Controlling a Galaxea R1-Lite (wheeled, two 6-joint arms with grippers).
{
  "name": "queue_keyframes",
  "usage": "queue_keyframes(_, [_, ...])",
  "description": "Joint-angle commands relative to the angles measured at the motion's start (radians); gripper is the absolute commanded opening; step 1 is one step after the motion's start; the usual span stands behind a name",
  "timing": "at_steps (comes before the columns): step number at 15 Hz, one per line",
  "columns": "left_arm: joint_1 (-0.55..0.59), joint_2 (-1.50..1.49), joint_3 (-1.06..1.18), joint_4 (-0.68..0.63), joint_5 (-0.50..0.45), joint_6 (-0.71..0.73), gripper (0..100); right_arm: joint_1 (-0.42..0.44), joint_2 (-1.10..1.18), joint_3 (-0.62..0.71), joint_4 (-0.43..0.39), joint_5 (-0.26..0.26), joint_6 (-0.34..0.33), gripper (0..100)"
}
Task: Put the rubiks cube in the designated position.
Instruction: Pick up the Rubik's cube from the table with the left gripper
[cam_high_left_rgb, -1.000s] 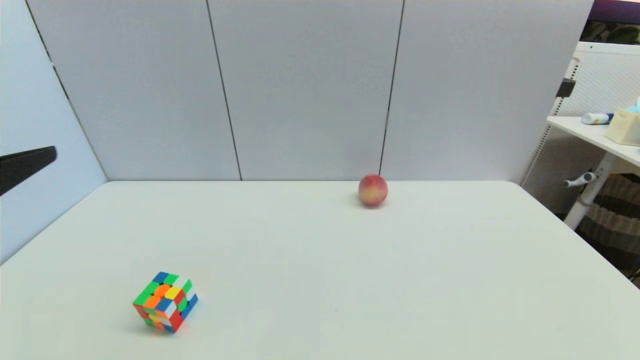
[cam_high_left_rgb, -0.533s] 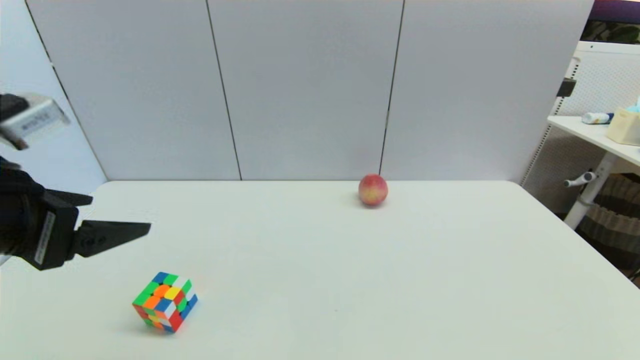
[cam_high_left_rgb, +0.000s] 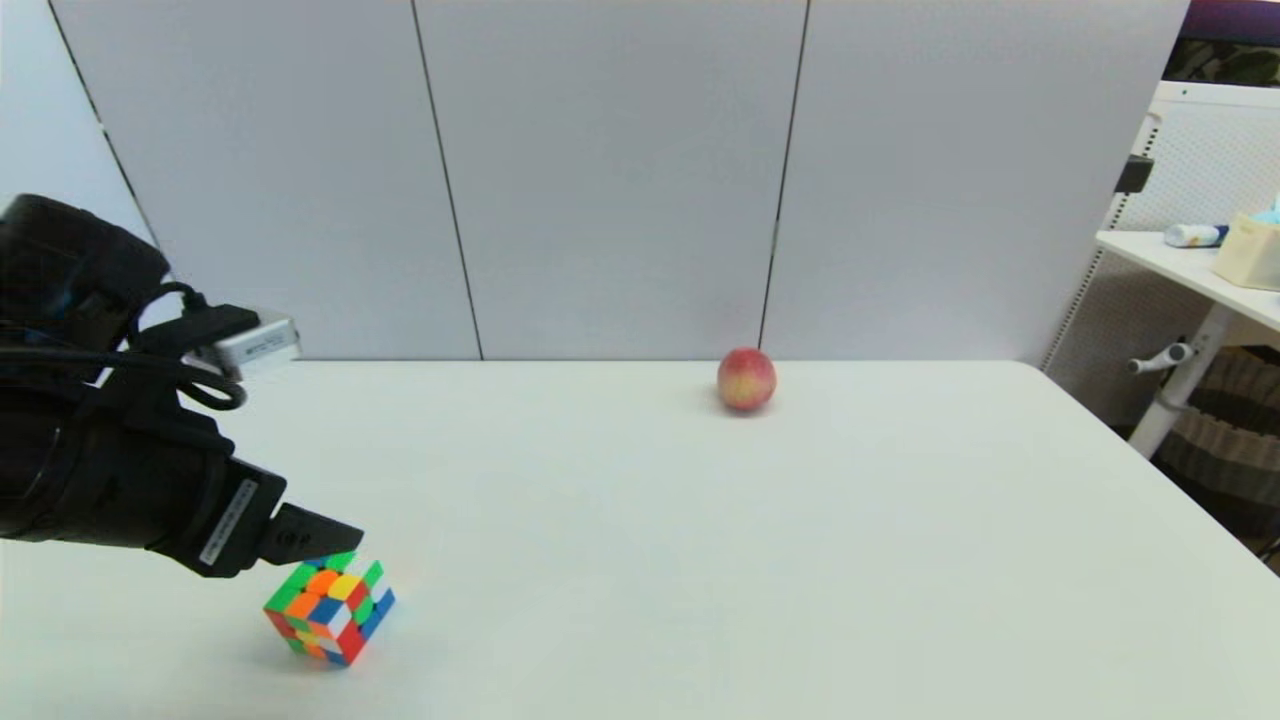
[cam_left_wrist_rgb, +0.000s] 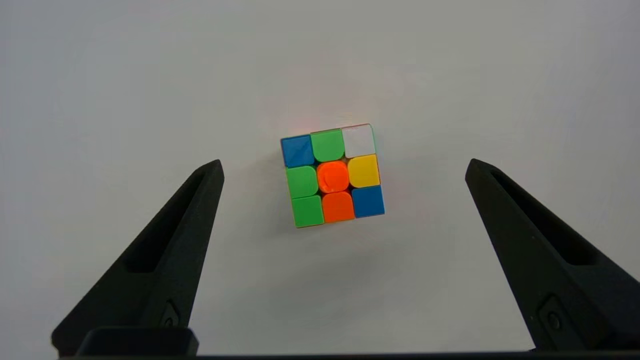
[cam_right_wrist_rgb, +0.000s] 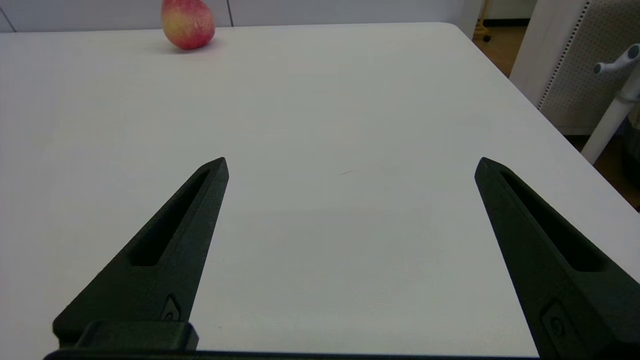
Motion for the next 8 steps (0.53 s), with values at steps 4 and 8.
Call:
queue_keyframes(4, [0.0,0.121,0.062,0.005,-0.005,-0.086,100,0.0,0.0,0.0,-0.001,-0.002,0.0,100])
queue_keyframes(8, [0.003,0.164,0.077,0.005,-0.005,-0.094,100,0.0,0.0,0.002,0.0,0.0,0.0,100])
